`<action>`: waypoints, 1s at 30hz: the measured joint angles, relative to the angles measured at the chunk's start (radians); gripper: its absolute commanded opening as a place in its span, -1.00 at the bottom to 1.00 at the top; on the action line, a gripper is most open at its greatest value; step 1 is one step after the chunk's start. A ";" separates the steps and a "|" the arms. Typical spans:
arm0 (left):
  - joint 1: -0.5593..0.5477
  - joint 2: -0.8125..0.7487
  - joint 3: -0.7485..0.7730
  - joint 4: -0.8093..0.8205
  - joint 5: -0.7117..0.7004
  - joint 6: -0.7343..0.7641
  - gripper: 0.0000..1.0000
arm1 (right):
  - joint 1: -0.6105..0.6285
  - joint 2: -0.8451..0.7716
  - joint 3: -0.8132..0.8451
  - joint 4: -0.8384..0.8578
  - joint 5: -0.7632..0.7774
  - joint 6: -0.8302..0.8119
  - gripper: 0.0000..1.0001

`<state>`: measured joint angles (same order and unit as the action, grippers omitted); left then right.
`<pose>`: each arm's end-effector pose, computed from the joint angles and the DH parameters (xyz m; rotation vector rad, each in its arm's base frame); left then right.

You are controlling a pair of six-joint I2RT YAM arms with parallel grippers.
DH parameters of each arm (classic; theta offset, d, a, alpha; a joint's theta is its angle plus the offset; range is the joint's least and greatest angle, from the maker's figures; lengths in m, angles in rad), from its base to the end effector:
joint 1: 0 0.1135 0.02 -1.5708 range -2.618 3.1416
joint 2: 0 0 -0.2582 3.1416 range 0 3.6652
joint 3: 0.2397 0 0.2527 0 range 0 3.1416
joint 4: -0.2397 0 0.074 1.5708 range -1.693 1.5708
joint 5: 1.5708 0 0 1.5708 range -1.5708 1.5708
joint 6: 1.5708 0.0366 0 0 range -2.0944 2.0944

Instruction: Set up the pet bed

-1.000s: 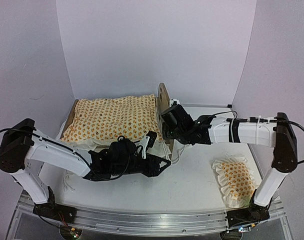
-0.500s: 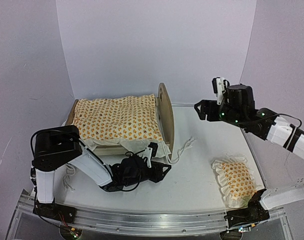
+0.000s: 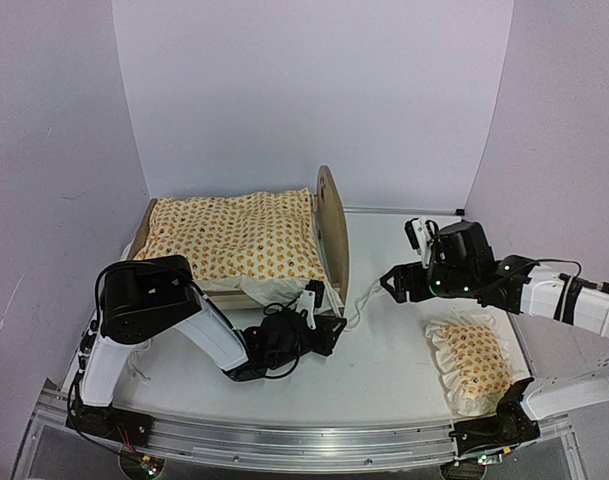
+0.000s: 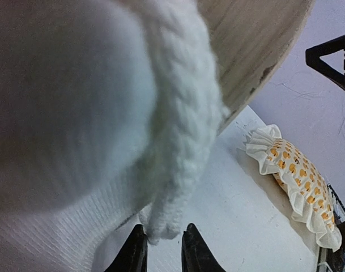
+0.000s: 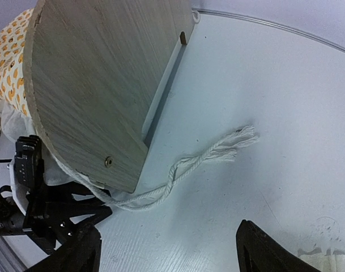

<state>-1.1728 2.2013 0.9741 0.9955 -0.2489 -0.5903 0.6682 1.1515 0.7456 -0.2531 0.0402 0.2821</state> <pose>0.1703 -0.3818 0.0860 0.3672 1.8832 -1.0144 0.1983 0.1547 0.2398 -0.4138 2.2334 0.4689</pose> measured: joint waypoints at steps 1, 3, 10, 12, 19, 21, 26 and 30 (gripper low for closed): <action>0.000 0.005 0.004 0.002 -0.006 0.009 -0.71 | 0.000 0.000 -0.003 0.008 -0.009 0.003 0.67; 0.000 0.006 0.004 0.001 -0.018 0.016 -0.80 | 0.000 0.002 -0.012 0.028 -0.032 0.007 0.67; 0.005 0.005 0.003 0.001 -0.051 0.046 -1.00 | 0.000 0.026 -0.065 0.079 -0.107 0.019 0.61; 0.007 -0.010 -0.014 -0.001 -0.048 0.054 -1.00 | 0.000 0.043 -0.078 0.099 -0.153 0.016 0.49; 0.012 -0.259 -0.186 -0.029 -0.001 0.069 -1.00 | 0.012 0.135 -0.132 0.278 -0.397 -0.018 0.03; 0.012 -0.332 -0.200 -0.056 0.023 0.071 -1.00 | 0.030 0.170 -0.138 0.324 -0.425 -0.021 -0.06; 0.014 -0.463 -0.203 -0.150 0.091 0.091 -1.00 | 0.090 0.241 -0.138 0.443 -0.446 -0.018 -0.20; 0.014 -0.508 -0.233 -0.221 0.113 0.107 -1.00 | 0.131 0.251 -0.138 0.505 -0.413 -0.029 -0.25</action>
<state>-1.1591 1.6932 0.7410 0.7742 -0.1360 -0.4835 0.7994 1.4025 0.6075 0.2516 -0.3729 0.2527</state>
